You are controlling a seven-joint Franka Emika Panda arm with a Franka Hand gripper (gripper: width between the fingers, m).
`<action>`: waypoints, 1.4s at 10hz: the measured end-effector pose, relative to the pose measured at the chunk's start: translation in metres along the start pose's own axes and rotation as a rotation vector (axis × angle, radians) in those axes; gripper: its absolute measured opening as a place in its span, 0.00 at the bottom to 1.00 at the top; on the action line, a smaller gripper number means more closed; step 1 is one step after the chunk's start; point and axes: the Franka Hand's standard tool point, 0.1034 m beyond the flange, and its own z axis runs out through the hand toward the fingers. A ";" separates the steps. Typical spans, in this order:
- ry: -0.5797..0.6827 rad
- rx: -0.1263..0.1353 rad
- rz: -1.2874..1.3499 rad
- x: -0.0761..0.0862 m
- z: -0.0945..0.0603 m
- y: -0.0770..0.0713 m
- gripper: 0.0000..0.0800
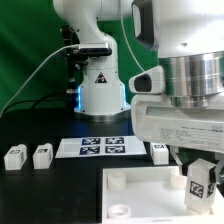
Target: Assemble one leg
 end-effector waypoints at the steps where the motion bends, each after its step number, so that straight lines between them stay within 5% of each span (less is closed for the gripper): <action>1: 0.024 0.016 0.117 0.000 0.000 0.001 0.39; 3: 0.032 0.019 0.386 0.000 0.000 0.003 0.39; 6: 0.021 0.024 0.405 0.000 0.000 0.004 0.42; 7: 0.021 0.023 0.344 0.001 0.000 0.004 0.65; 8: 0.025 0.024 0.212 0.003 -0.001 0.004 0.65; 9: 0.029 0.023 0.061 0.002 -0.002 0.002 0.78; 14: 0.038 0.011 -0.500 0.002 -0.001 0.003 0.81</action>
Offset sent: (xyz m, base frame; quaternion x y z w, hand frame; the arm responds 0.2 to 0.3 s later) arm 0.0011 -0.0006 0.0014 0.0235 -0.0222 0.2722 0.9617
